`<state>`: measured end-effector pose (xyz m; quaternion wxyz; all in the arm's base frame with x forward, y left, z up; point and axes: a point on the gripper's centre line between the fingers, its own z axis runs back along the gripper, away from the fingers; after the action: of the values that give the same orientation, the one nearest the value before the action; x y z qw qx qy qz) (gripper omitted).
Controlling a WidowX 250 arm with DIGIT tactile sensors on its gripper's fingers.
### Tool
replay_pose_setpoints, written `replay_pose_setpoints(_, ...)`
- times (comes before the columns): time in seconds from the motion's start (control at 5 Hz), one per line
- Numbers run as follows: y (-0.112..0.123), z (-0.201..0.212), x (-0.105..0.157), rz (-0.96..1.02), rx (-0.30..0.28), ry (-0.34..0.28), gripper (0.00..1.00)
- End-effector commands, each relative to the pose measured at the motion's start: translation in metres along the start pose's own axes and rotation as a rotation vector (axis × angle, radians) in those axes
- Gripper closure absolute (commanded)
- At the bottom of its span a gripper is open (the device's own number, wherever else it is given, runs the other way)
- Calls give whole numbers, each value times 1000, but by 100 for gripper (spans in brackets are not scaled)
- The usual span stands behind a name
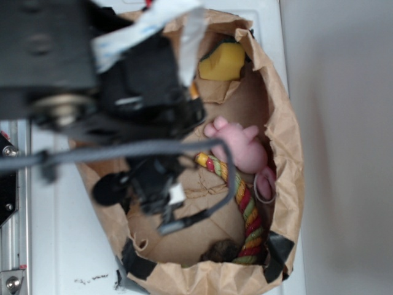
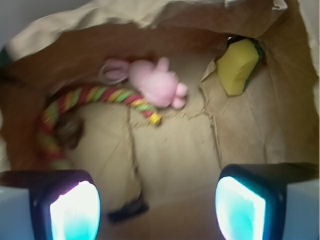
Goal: Grab the green sponge.
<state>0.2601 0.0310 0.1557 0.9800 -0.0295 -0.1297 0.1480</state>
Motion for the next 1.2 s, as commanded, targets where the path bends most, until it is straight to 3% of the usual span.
replay_pose_setpoints(0.0, 24, -13, 25, 59, 29, -15, 0)
replay_pose_setpoints(0.2, 37, -20, 26, 100, 61, 11, 0)
replay_pose_setpoints(0.4, 54, -12, 26, 161, 138, -5, 0)
replay_pose_setpoints(0.6, 62, 5, 23, 262, 169, 6, 0)
replay_pose_setpoints(1.0, 62, 5, 23, 262, 169, 6, 0)
